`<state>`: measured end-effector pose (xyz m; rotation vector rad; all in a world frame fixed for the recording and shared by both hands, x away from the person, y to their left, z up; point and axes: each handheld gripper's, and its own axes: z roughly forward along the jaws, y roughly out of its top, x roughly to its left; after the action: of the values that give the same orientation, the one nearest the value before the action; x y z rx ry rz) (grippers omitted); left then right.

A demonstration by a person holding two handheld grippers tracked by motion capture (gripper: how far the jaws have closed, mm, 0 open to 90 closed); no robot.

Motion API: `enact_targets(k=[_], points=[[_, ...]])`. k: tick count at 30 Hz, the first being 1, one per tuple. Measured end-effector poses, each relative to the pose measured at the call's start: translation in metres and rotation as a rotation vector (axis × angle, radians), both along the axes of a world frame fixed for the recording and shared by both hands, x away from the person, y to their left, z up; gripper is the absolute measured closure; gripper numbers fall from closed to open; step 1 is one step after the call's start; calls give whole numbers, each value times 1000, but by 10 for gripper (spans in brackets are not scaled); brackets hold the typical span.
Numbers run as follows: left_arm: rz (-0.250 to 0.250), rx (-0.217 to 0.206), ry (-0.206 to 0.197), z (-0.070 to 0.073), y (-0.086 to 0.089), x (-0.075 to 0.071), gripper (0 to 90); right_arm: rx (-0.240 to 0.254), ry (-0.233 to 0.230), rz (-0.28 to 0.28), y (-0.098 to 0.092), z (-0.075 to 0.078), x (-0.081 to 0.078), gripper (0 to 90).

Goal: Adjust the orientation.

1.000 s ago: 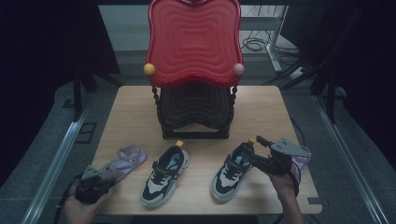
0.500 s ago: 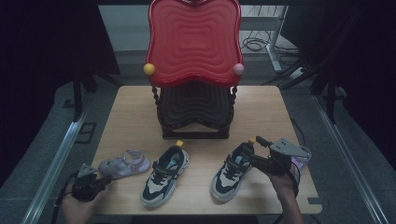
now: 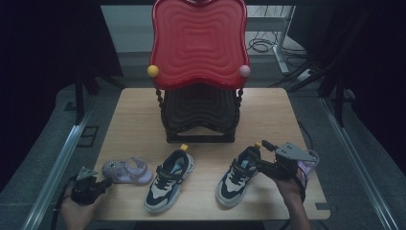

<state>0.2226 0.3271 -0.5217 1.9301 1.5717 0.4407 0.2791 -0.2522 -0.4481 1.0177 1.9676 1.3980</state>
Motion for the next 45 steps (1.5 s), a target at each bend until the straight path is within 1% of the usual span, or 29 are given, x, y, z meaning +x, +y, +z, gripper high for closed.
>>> enact_targets(k=[6, 17, 20, 26, 31, 33, 36, 38, 41, 42, 43, 44, 45], points=[[15, -10, 0, -2, 4, 5, 896, -8, 3, -2, 1, -2, 1, 359], [15, -24, 7, 1, 9, 14, 896, -11, 5, -8, 0, -2, 1, 358], [31, -31, 3, 0, 10, 20, 897, -12, 7, -6, 1, -3, 2, 358], [30, -38, 9, 0, 14, 28, 897, -17, 8, -5, 2, -4, 2, 358], [30, -50, 17, -2, 16, 30, 896, -12, 12, -3, 1, -4, 2, 357], [23, -57, 20, 0, 19, 30, 893, -6, 10, -2, 0, -3, 2, 357], [35, -68, 11, 6, 26, 31, 889, -3, 7, -7, -1, -1, 1, 357], [35, -71, 13, 7, 27, 32, 888, 0, 7, -9, -2, -1, 1, 357], [29, -86, 34, 10, 27, 47, 887, -8, 11, -15, -3, -2, 3, 356], [29, -86, 34, 10, 27, 47, 888, -8, 11, -15, -3, -2, 3, 356], [20, -84, 41, 10, 26, 52, 888, -7, 12, -20, -5, -2, 3, 356], [10, -61, 52, 12, 21, 60, 896, -8, 10, -22, -5, -2, 3, 356], [10, -61, 52, 12, 21, 60, 897, -8, 10, -22, -5, -2, 3, 356]])
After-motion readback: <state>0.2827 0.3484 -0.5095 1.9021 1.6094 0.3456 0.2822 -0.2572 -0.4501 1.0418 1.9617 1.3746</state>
